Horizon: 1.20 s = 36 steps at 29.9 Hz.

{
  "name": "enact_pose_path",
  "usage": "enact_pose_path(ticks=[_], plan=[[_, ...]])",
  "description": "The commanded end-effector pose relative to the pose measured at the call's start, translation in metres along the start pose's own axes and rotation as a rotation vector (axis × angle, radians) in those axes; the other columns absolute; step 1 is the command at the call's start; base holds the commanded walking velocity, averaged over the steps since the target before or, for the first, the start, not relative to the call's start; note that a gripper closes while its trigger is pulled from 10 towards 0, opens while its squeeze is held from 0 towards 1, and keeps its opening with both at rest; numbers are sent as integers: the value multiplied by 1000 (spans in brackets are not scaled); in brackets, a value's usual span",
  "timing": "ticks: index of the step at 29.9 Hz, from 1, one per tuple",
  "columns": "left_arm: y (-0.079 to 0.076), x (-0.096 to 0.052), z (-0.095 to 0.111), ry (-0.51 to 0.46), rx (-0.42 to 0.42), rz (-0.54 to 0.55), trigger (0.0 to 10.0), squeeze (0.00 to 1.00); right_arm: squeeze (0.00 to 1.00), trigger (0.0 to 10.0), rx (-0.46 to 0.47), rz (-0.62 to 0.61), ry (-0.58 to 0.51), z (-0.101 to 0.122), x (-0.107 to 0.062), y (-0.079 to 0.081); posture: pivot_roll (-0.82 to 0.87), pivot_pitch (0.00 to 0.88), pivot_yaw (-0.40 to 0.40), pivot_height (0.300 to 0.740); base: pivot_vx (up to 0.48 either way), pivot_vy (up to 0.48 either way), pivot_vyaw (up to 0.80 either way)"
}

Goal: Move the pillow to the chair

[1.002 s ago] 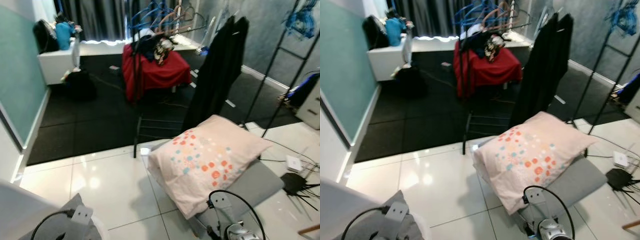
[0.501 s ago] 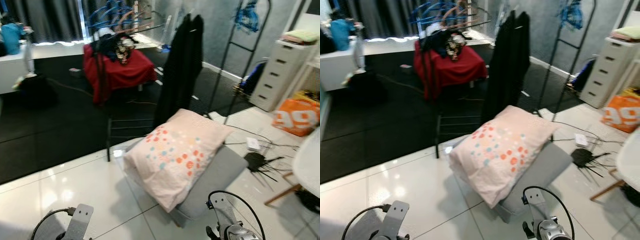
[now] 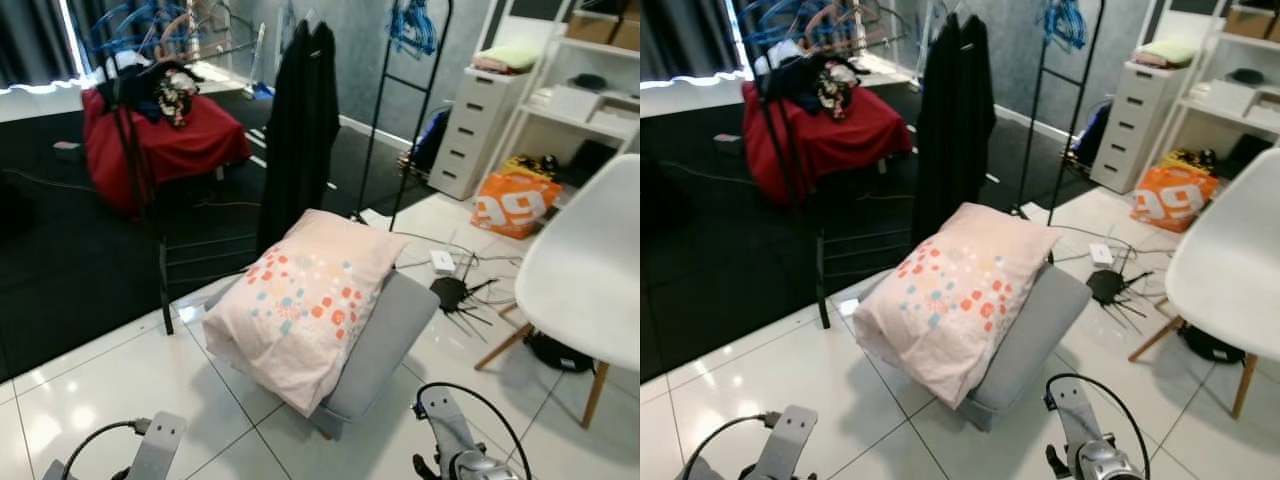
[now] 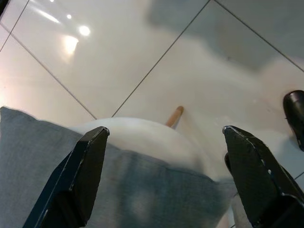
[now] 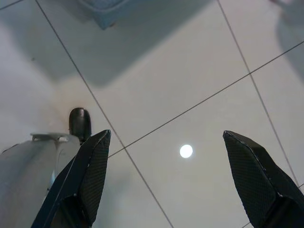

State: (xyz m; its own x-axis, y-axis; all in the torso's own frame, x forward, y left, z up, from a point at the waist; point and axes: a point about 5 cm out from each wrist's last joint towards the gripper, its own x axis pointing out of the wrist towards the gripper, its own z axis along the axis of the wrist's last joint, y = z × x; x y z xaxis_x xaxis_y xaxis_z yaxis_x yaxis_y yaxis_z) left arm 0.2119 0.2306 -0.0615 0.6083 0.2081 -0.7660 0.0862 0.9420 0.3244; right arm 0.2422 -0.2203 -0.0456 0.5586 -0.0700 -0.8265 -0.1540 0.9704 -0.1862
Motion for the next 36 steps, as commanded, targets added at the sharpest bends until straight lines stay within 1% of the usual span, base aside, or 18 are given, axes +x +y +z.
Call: enact_pose_path(ticks=[1, 5, 7, 8, 9, 10, 11, 12, 14, 17, 24, 36], plan=[[-6, -1, -8, 33, 21, -22, 10000, 0, 0, 10000, -1, 3, -2, 0, 0, 0, -115, 0, -39, 740, 0, 0, 0], [-19, -2, -15, 86, 25, -94, 10000, 0, 0, 10000, -7, 5, 14, 0, 0, 1, -108, 0, -36, 740, 0, 0, 0], [-30, -5, -21, 130, 67, -166, 10000, 0, 0, 10000, -38, 25, 49, -2, 0, 2, -98, 0, -36, 740, 0, 0, 0], [-30, -5, -21, 130, 67, -166, 10000, 0, 0, 10000, -38, 25, 49, -2, 0, 2, -98, 0, -36, 740, 0, 0, 0], [-33, -5, -23, 142, 95, -178, 10000, 0, 0, 10000, -71, 37, 81, -3, 0, 2, -95, 0, -35, 740, 0, 0, 0], [-33, -5, -23, 142, 95, -178, 10000, 0, 0, 10000, -71, 37, 81, -3, 0, 2, -95, 0, -35, 740, 0, 0, 0], [-35, -6, -25, 147, 106, -182, 10000, 0, 0, 10000, -103, 48, 107, -4, 0, 3, -88, 0, -31, 740, 0, 0, 0], [-35, -6, -25, 147, 106, -182, 10000, 0, 0, 10000, -103, 48, 107, -4, 0, 3, -88, 0, -31, 740, 0, 0, 0], [-40, -7, -27, 151, 110, -182, 10000, 0, 0, 10000, -125, 58, 132, -5, -1, 3, -80, 0, -45, 740, 0, 0, 0], [-41, -7, -27, 151, 109, -183, 10000, 0, 0, 10000, -125, 59, 134, -5, -1, 3, -79, 0, -47, 740, 0, 0, 0], [-37, -6, -25, 145, 98, -178, 10000, 0, 0, 10000, -125, 56, 137, -5, -1, 1, -76, 0, -53, 740, 0, 0, 0], [-38, -6, -23, 141, 88, -187, 10000, 0, 0, 10000, -135, 55, 130, -3, -1, 0, -82, 0, -61, 740, 0, 0, 0]])
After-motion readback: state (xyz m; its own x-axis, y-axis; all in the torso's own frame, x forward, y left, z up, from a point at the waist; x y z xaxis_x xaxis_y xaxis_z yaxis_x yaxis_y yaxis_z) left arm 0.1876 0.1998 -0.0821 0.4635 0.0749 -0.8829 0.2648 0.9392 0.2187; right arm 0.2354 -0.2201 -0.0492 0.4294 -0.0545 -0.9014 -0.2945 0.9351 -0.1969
